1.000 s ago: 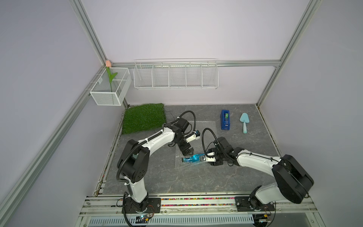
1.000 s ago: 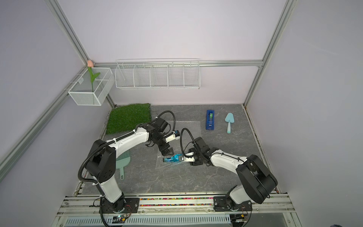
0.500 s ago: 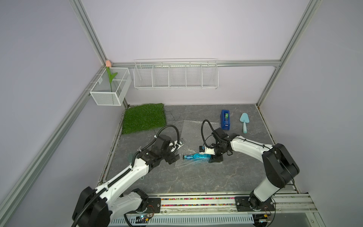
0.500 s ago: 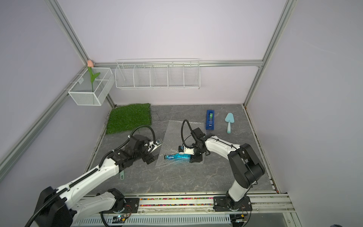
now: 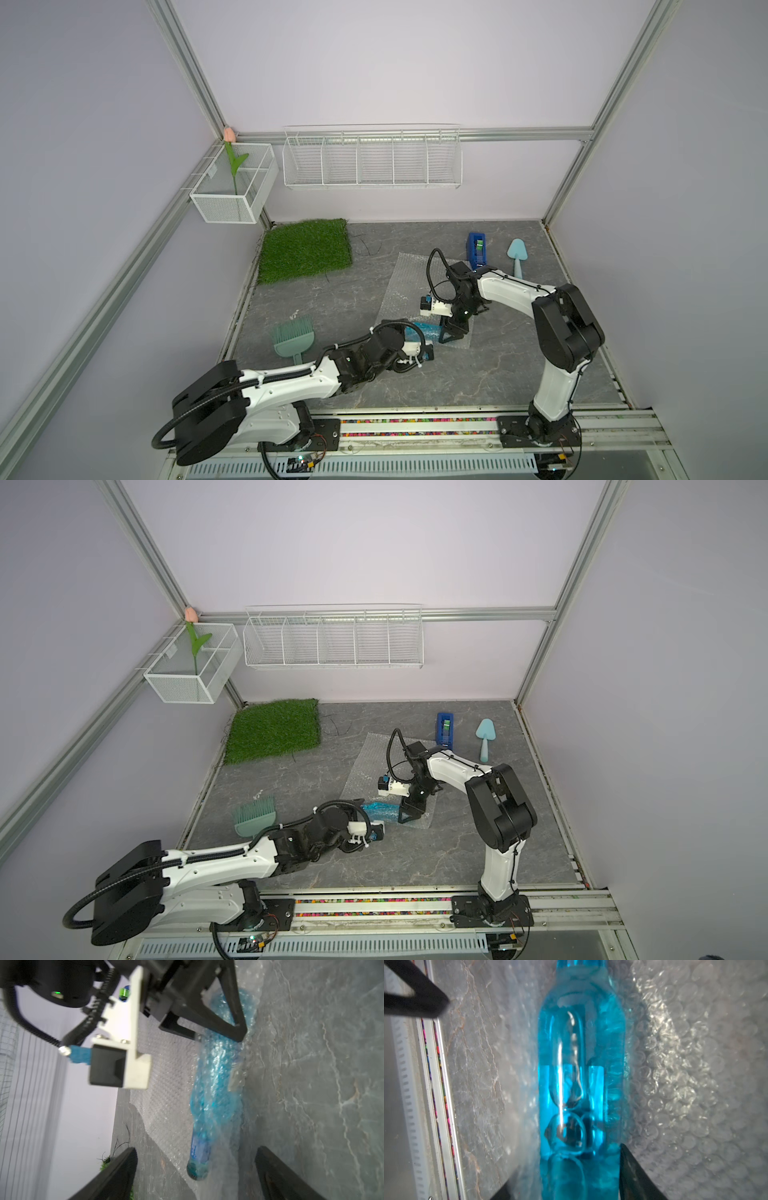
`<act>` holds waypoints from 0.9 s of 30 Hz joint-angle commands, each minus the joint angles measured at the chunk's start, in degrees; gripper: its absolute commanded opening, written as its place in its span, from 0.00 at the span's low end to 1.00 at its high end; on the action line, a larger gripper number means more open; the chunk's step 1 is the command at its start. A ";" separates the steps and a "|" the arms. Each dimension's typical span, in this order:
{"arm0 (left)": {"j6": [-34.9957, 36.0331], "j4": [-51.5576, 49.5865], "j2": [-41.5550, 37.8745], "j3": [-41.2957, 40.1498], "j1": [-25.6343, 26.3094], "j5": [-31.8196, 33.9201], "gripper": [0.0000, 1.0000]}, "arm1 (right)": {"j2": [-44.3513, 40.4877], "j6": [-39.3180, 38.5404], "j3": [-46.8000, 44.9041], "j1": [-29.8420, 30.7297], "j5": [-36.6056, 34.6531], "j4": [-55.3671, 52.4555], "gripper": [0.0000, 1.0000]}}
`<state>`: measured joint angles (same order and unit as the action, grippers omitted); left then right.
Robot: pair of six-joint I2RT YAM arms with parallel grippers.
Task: Wrap wine bottles in bubble wrap
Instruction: Wrap the wine bottle in bubble wrap.
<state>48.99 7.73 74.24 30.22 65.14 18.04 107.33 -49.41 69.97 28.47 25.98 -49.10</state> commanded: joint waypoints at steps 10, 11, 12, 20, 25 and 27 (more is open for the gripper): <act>2.35 16.71 21.52 8.40 -1.21 1.29 0.77 | 1.50 -1.67 0.34 -0.78 2.17 -3.52 0.07; 2.03 16.07 22.39 9.19 -1.70 0.62 0.75 | 1.47 -1.99 0.34 -0.79 2.15 -3.50 0.07; 1.97 14.39 22.95 10.02 -2.30 -0.42 0.72 | 1.48 -2.28 0.34 -0.86 2.23 -3.57 0.07; 0.31 -3.41 25.35 16.13 -4.41 -8.07 0.56 | 0.70 -3.36 -0.51 -1.32 3.03 -1.35 0.10; -2.04 -11.75 27.91 19.17 -4.41 -11.53 0.45 | -1.16 -1.49 -1.48 -1.53 3.23 2.04 0.49; -3.03 -14.80 28.75 20.59 -4.41 -12.48 0.39 | -2.67 0.23 -1.98 -1.96 3.18 4.06 0.61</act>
<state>50.06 1.39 99.33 49.47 60.99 11.66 107.20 -50.46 69.45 26.79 27.77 -47.99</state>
